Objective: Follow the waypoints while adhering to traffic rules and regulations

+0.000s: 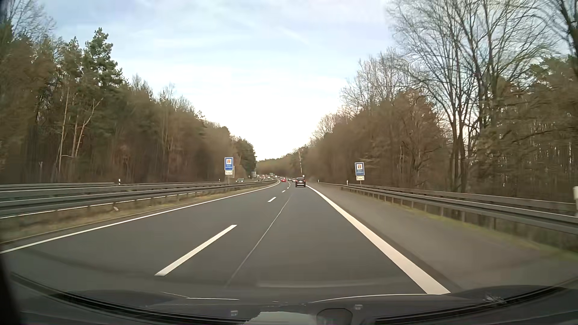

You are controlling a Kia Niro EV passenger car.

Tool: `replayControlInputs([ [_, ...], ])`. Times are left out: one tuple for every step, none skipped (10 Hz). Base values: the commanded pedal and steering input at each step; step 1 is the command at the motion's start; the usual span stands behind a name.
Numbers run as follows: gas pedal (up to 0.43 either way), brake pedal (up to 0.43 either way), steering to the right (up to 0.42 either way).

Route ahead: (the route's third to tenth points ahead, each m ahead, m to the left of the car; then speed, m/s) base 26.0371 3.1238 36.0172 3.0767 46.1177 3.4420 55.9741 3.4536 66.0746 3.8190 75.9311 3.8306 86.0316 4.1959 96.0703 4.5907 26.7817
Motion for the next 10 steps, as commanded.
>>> replayControlInputs([
  [0.28, 0.0, -0.002],
  [0.268, 0.0, -0.004],
  [0.26, 0.0, -0.004],
  [0.248, 0.0, -0.004],
  [0.197, 0.0, -0.004],
  [0.169, 0.0, -0.004],
  [0.138, 0.0, -0.004],
  [0.098, 0.0, -0.004],
  [0.059, 0.0, -0.004],
  [0.028, 0.0, -0.004],
])
